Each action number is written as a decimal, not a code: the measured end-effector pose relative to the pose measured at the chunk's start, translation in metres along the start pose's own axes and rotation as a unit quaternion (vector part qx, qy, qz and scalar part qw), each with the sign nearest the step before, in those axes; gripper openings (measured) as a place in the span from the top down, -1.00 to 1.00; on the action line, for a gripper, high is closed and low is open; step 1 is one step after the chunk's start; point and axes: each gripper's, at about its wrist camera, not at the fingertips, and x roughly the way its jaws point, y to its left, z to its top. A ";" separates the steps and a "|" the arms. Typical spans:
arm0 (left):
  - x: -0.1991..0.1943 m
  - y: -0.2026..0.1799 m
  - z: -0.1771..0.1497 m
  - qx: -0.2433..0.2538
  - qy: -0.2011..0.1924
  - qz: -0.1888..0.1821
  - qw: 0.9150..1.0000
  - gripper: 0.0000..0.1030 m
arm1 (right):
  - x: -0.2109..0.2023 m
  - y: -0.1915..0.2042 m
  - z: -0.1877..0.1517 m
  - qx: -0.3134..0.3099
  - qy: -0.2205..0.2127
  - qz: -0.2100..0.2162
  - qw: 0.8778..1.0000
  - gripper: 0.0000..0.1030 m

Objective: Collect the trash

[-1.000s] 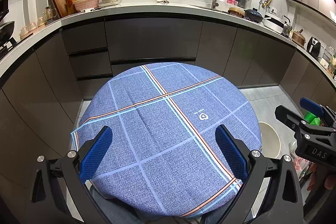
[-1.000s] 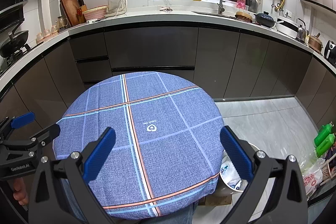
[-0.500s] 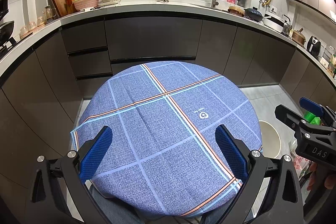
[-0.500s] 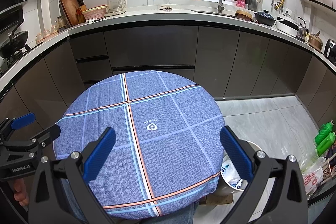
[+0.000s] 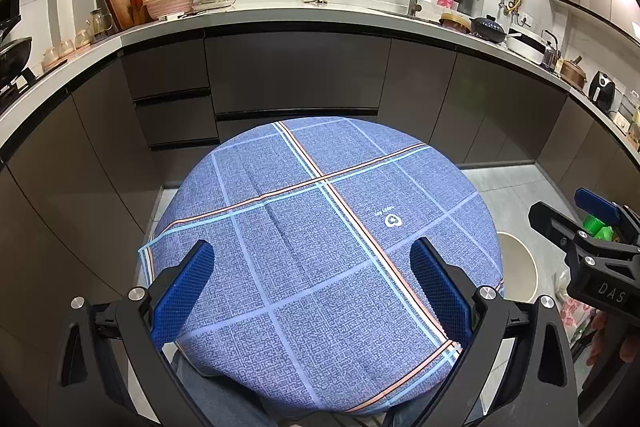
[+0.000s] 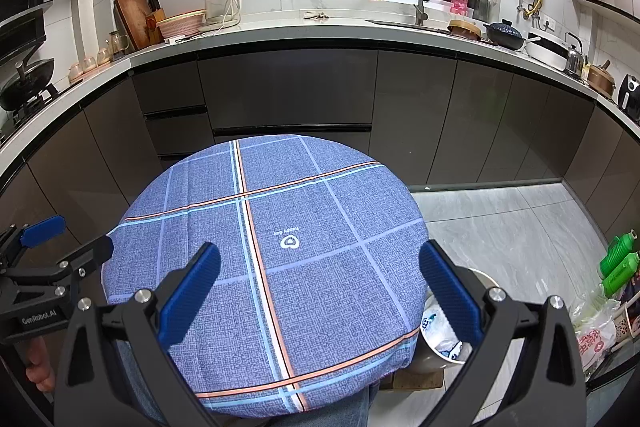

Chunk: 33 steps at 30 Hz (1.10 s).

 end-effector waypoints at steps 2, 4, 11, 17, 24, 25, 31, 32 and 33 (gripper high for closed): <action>0.000 0.000 0.000 0.000 -0.002 0.001 1.000 -0.84 | 0.000 0.000 0.000 0.000 0.000 0.000 1.000 -0.94; -0.001 0.000 0.000 0.001 -0.004 0.002 1.000 -0.84 | 0.001 0.000 -0.001 0.000 0.000 0.000 1.000 -0.94; -0.003 0.000 -0.001 0.006 -0.006 0.004 1.000 -0.84 | 0.001 0.001 -0.001 0.000 0.000 0.001 1.000 -0.94; -0.005 0.000 -0.002 0.003 -0.004 0.004 1.000 -0.84 | 0.001 0.001 -0.001 -0.001 -0.001 0.000 1.000 -0.94; -0.004 0.000 -0.002 0.003 -0.003 0.003 1.000 -0.84 | 0.001 0.001 0.000 -0.001 0.000 0.000 1.000 -0.94; -0.004 0.000 -0.002 0.004 -0.002 0.002 1.000 -0.84 | 0.001 0.002 -0.001 -0.001 -0.001 0.000 1.000 -0.94; -0.002 0.001 -0.002 0.001 0.001 0.006 1.000 -0.84 | 0.002 0.003 -0.001 0.000 0.000 0.001 1.000 -0.94; -0.002 0.002 -0.002 0.001 0.002 0.005 1.000 -0.84 | 0.002 0.003 -0.001 0.000 0.000 0.001 1.000 -0.94; -0.002 0.002 -0.002 0.001 0.002 0.004 1.000 -0.84 | 0.002 0.003 -0.001 -0.001 0.000 0.002 1.000 -0.94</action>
